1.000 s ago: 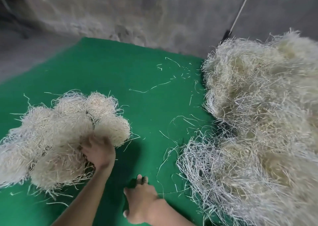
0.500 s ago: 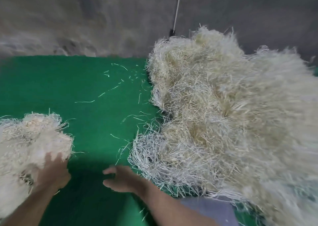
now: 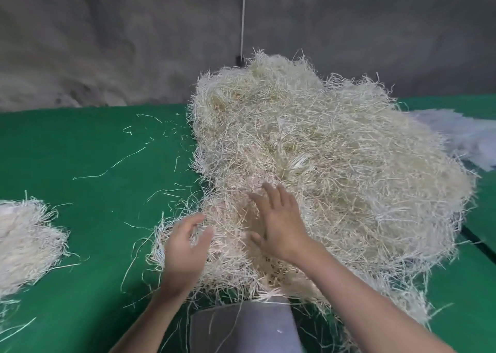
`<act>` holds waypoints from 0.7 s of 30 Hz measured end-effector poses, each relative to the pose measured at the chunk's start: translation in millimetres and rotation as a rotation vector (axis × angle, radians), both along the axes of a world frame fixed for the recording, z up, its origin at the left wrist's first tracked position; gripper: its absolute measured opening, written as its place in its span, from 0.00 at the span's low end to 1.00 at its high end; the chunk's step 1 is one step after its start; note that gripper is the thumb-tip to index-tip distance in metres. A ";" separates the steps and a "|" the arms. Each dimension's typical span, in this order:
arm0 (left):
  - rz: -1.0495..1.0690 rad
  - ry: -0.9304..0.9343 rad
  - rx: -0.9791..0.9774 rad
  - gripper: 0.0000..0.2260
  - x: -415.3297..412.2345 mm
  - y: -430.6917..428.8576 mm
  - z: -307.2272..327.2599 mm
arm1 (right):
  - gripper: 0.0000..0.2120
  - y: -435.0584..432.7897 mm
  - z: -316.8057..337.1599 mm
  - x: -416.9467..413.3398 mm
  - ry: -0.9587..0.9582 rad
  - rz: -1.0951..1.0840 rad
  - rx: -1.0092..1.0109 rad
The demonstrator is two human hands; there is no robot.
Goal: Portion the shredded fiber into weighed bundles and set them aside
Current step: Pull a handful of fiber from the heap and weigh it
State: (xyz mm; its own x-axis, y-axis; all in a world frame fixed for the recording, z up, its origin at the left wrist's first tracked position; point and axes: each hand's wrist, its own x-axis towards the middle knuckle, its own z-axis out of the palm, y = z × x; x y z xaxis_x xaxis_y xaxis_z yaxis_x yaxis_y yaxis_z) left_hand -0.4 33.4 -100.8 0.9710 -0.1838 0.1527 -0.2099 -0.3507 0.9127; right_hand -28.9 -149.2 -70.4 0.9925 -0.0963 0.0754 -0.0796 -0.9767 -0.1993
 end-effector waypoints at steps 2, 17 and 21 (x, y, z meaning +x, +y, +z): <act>-0.181 -0.090 0.339 0.35 2.5 -29.7 -0.9 | 0.41 -17.9 -7.6 -1.9 0.089 -0.028 -0.041; -0.067 0.151 -0.453 0.16 51.2 -104.8 115.4 | 0.26 -85.3 51.3 18.1 -0.454 -0.124 0.638; -0.430 0.298 -0.261 0.46 36.6 -118.6 132.0 | 0.31 -78.2 118.2 37.9 -0.532 -0.111 1.061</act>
